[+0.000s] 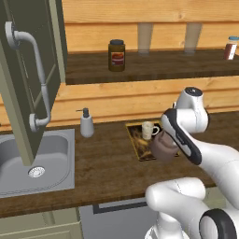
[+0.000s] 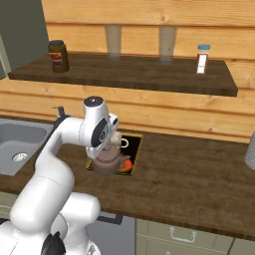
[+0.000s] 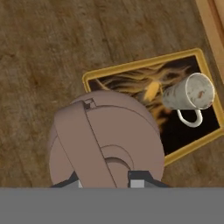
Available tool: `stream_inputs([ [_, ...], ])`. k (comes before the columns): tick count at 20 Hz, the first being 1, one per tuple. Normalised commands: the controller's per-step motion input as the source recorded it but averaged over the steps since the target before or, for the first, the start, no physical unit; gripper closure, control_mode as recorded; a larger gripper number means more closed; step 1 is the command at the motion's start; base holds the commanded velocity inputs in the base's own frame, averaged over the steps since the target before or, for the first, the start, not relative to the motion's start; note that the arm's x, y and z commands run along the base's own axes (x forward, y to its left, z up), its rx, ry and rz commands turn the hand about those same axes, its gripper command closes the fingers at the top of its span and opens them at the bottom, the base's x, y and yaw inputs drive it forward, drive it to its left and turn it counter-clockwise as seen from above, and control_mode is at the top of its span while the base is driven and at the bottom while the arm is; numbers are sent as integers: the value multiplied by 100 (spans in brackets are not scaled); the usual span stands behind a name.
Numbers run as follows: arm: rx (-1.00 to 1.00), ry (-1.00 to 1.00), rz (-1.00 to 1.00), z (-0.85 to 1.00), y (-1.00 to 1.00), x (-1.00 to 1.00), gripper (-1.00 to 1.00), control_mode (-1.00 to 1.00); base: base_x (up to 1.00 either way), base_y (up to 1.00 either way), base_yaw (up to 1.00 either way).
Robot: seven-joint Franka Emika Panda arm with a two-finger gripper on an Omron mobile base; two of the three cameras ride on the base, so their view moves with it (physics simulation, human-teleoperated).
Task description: Pick the kettle from the counter and place it on the tray. Then pick the mug from the cabinet and place it on the tray. Then close the cabinet doors.
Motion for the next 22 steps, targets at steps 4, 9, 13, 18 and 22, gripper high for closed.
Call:
stream_inputs([
  [4,-2,0,0,-14,-35,22,100,-100,0,0,0],
  [9,-4,0,0,-14,-28,20,100,-100,0,0,0],
  [13,-3,0,0,-11,-20,24,100,-100,0,0,0],
  [18,-3,0,0,-9,-9,26,100,-100,0,0,0],
  [22,-2,0,0,-3,0,24,100,-100,0,0,0],
])
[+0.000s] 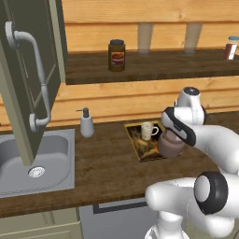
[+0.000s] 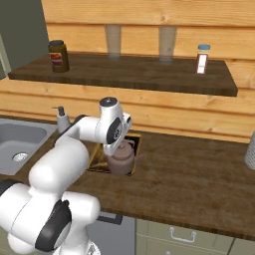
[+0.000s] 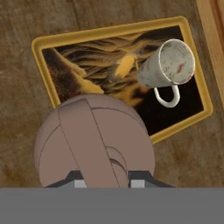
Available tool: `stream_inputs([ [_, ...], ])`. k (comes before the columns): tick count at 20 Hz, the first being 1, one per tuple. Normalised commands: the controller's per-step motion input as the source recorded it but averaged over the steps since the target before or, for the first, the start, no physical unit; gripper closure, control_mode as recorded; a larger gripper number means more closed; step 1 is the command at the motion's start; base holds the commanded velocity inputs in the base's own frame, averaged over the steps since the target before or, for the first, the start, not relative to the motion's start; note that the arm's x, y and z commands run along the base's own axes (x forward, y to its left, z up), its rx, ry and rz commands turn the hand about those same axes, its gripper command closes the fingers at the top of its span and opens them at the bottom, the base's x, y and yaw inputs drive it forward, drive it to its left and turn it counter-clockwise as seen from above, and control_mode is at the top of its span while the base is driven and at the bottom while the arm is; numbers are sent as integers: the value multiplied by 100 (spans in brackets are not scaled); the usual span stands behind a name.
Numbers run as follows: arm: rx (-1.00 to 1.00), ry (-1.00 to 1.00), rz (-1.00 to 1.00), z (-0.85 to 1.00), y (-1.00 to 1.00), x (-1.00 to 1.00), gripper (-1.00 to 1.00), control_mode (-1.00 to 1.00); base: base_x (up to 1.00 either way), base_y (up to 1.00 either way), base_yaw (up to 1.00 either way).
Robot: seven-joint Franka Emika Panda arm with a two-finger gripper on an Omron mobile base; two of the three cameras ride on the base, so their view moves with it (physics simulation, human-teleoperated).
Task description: Pick the kettle from the counter and place it on the tray. Then pick the mug from the cabinet and place it on the tray. Then close the cabinet doors.
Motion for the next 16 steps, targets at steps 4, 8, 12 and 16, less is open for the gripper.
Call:
stream_inputs([
  [4,-1,0,0,0,0,14,100,-100,0,0,0],
  [8,0,0,0,0,0,18,100,-100,0,0,0],
  [12,0,0,0,-2,0,19,100,-100,0,0,0],
  [16,0,0,0,-8,3,0,100,-100,0,0,0],
])
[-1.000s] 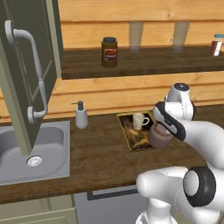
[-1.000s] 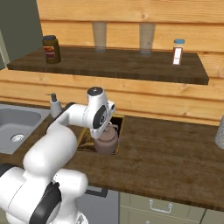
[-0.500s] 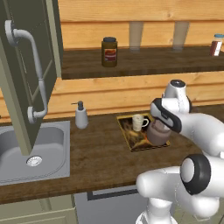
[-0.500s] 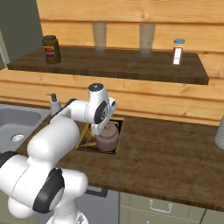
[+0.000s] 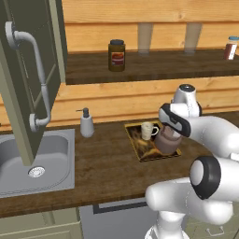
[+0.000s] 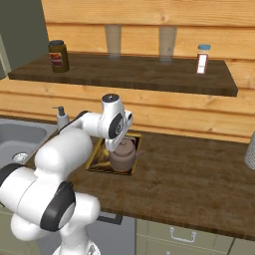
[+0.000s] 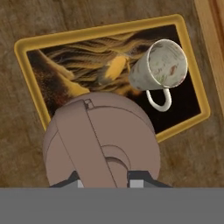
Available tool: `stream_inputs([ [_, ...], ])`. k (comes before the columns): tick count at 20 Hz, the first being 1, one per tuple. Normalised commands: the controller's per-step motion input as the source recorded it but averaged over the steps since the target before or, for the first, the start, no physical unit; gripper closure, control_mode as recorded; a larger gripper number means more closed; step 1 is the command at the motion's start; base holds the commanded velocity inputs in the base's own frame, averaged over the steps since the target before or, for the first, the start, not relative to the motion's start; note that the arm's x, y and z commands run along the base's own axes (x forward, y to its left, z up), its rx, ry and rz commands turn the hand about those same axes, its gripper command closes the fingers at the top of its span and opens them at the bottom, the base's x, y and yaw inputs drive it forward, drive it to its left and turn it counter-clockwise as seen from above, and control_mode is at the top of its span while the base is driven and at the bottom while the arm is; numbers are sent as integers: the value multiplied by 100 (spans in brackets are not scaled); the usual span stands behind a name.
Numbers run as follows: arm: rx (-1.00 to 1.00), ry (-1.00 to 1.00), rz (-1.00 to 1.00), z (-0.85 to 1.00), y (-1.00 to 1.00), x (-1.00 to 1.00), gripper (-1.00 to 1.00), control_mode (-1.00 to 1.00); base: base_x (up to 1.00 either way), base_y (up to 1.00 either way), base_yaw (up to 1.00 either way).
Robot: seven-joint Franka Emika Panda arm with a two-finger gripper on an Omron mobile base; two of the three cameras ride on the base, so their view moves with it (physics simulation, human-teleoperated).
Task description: Pick the kettle from the counter and place it on the tray. Then pick the mug from the cabinet and place it on the tray. Then close the cabinet doors.
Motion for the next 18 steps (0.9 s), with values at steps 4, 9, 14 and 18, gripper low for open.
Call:
stream_inputs([
  [4,0,1,1,-13,18,0,100,-100,0,0,0],
  [9,0,0,1,-11,12,0,100,-100,0,0,0],
  [14,0,0,1,-15,3,0,100,-100,0,0,0],
  [18,0,0,1,-21,1,0,-100,-100,0,0,0],
])
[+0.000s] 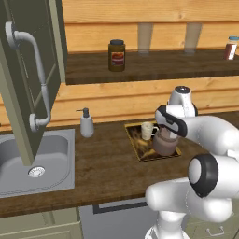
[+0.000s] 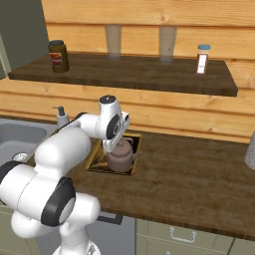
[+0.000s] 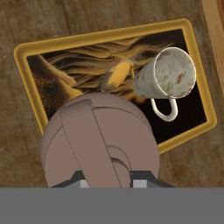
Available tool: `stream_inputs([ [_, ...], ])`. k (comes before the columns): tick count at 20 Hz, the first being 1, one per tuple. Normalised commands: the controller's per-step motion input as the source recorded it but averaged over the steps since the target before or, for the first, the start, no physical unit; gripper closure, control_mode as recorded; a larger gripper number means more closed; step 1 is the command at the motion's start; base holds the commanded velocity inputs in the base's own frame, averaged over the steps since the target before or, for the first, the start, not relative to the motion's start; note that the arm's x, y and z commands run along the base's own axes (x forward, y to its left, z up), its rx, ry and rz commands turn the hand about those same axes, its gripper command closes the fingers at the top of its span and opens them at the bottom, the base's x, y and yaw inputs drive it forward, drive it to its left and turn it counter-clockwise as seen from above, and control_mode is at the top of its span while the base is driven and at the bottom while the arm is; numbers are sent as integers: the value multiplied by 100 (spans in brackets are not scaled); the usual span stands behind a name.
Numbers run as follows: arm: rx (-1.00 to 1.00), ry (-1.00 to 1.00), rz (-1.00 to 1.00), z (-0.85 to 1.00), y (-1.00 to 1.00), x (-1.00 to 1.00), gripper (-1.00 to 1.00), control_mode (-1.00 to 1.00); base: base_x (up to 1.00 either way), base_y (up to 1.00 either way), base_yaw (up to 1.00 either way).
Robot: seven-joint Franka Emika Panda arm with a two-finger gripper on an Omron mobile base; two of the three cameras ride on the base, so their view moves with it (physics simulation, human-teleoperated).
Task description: Pick the kettle from the counter and place it on the tray. Then pick the mug from the cabinet and place it on the tray. Then close the cabinet doors.
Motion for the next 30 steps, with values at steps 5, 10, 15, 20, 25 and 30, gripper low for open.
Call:
stream_inputs([
  [5,0,0,1,-13,2,0,-100,-100,0,0,0],
  [10,0,0,0,0,7,-2,-100,-100,0,0,0],
  [15,0,0,0,2,3,-8,-100,-100,0,0,0],
  [20,0,-3,0,14,0,-2,-100,-100,0,0,0],
  [25,0,-9,3,9,0,4,-100,-100,0,0,0],
  [30,0,-15,9,13,0,9,-100,-100,0,0,0],
])
